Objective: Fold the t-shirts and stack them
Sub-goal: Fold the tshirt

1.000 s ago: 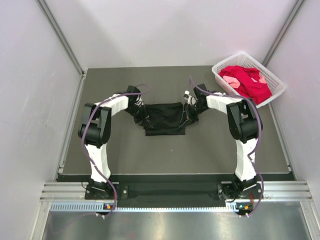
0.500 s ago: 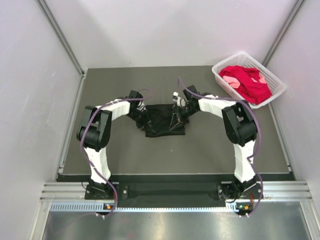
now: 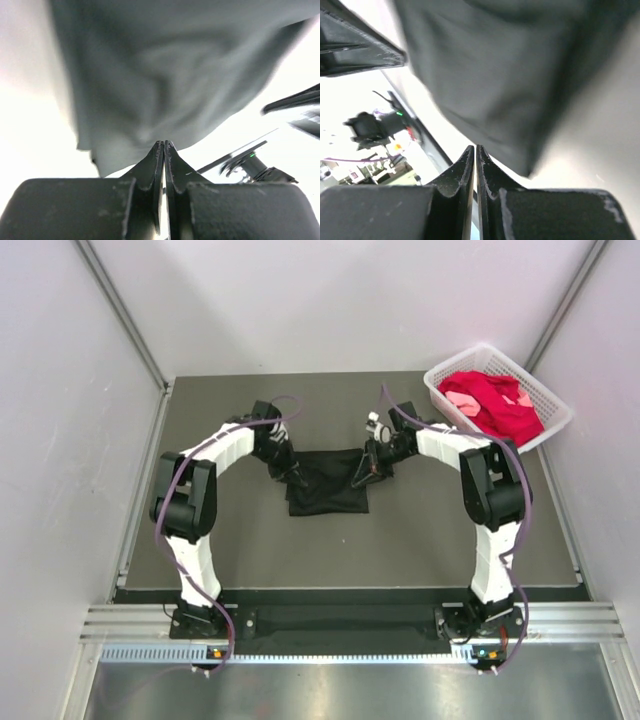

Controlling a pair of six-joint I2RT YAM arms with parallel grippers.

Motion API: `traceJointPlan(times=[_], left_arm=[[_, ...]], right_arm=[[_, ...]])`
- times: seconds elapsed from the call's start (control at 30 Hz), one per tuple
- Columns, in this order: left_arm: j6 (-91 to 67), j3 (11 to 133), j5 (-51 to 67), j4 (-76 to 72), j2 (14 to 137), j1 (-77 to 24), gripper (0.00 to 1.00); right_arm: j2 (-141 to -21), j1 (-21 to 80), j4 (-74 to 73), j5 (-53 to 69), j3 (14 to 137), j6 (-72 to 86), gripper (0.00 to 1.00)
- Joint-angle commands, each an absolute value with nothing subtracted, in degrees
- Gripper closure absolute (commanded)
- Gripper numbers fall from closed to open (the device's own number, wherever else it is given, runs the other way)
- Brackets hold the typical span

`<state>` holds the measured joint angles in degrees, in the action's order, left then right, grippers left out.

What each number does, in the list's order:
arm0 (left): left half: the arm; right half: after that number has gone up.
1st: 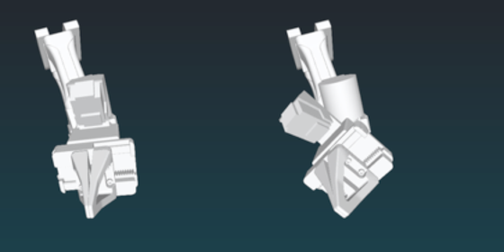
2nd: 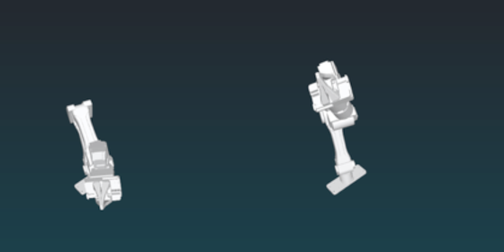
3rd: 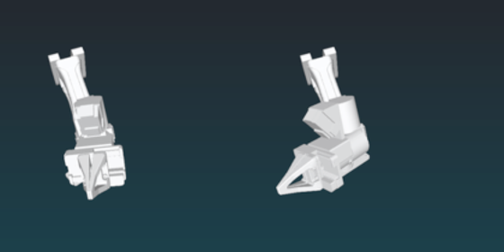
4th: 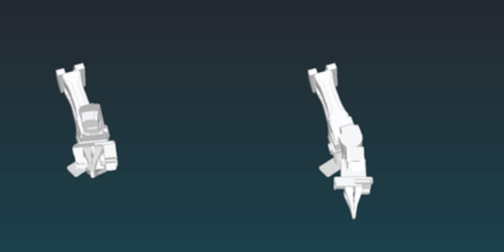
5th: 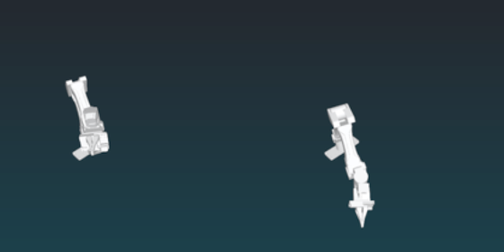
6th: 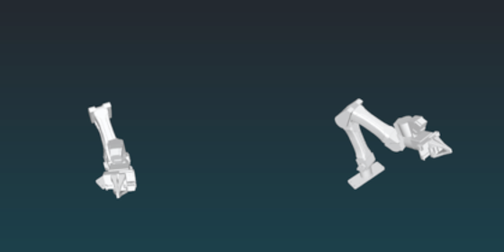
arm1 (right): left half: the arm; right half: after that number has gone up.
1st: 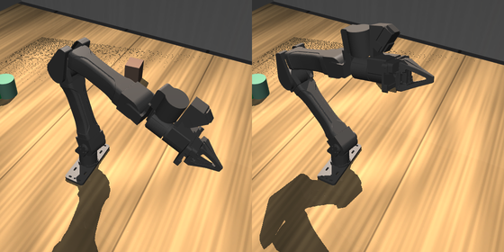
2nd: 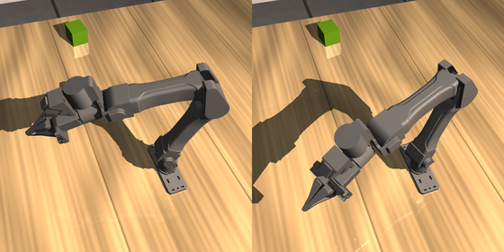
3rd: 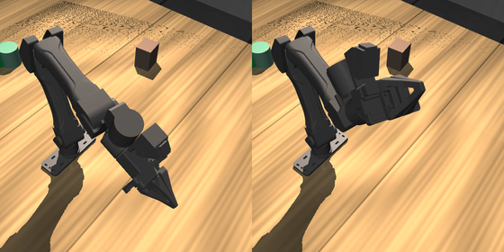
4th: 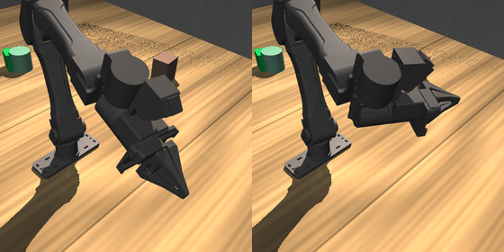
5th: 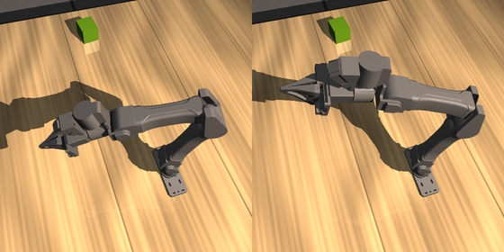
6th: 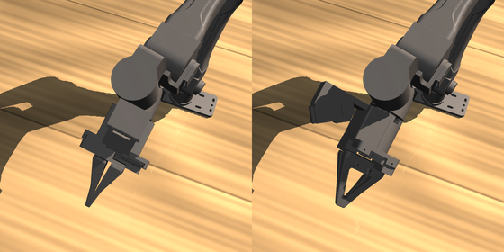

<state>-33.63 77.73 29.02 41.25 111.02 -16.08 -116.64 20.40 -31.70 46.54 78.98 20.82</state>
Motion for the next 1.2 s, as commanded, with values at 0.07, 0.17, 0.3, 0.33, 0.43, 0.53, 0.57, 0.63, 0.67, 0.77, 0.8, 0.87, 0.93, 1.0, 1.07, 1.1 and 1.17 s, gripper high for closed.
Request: traceJointPlan(times=[0.07,0.17,0.3,0.33,0.43,0.53,0.57,0.63,0.67,0.77,0.8,0.87,0.93,1.0,1.07,1.1,1.17], left_arm=[[-33.5,88.0,30.7,40.9,116.4,-15.1,0.94],[-33.7,90.9,30.8,38.7,121.1,-14.7,0.94],[-33.7,94.5,31.9,35.9,126.3,-13.4,0.94],[-33.7,95.0,32.1,35.2,127.0,-13.0,0.94],[-34.4,96.1,33.0,31.7,128.6,-11.7,0.93],[-35.7,96.2,34.1,28.6,128.8,-10.6,0.91],[-36.1,95.8,35.4,27.3,129.1,-10.2,0.91],[-37.1,95.7,35.9,25.3,129.4,-9.8,0.9],[-37.3,95.6,36.2,24.9,129.5,-9.7,0.9],[-38.6,95.9,37.3,22.8,131.3,-9.1,0.9],[-39.6,96.0,37.7,22.0,131.8,-9.1,0.9],[-40.5,96.4,38.2,20.4,133.2,-9.0,0.9],[-40.8,97.6,38.2,20.1,134.6,-9.0,0.9],[-40.4,98.3,37.9,20.1,135.9,-8.9,0.9],[-40.2,99.2,37.4,20.8,136.5,-8.5,0.9],[-40.2,99.3,37.4,20.7,136.8,-8.4,0.9],[-39.8,99.9,37.4,21.1,137.0,-7.7,0.89]], right_arm=[[-117.1,22.2,-23.0,51.9,85.9,28.0,0.95],[-121.4,22.0,-19.3,51.2,87.9,30.7,0.95],[-126.0,20.9,-14.4,50.4,90.9,33.2,0.95],[-126.8,20.3,-13.6,50.2,92.1,33.4,0.95],[-130.4,18.7,-10.0,49.5,94.2,34.4,0.95],[-132.4,17.1,-2.5,49.9,93.8,38.7,0.95],[-133.0,16.9,-0.5,50.4,93.6,40.3,0.95],[-134.0,16.0,5.8,51.2,92.9,45.5,0.95],[-134.5,15.8,7.2,51.1,92.7,48.5,0.95],[-136.3,15.4,8.5,50.5,94.1,51.8,0.95],[-136.8,15.5,8.6,50.0,94.9,52.3,0.95],[-137.9,15.5,7.7,49.3,95.6,53.1,0.95],[-138.7,15.5,6.2,48.3,97.0,53.1,0.95],[-139.9,15.6,3.2,47.5,98.6,52.6,0.95],[-140.8,15.4,-1.5,45.9,99.6,51.5,0.95],[-141.0,15.4,-2.6,45.4,100.5,51.1,0.95],[-141.5,15.4,-4.6,44.7,101.4,49.7,0.95]])
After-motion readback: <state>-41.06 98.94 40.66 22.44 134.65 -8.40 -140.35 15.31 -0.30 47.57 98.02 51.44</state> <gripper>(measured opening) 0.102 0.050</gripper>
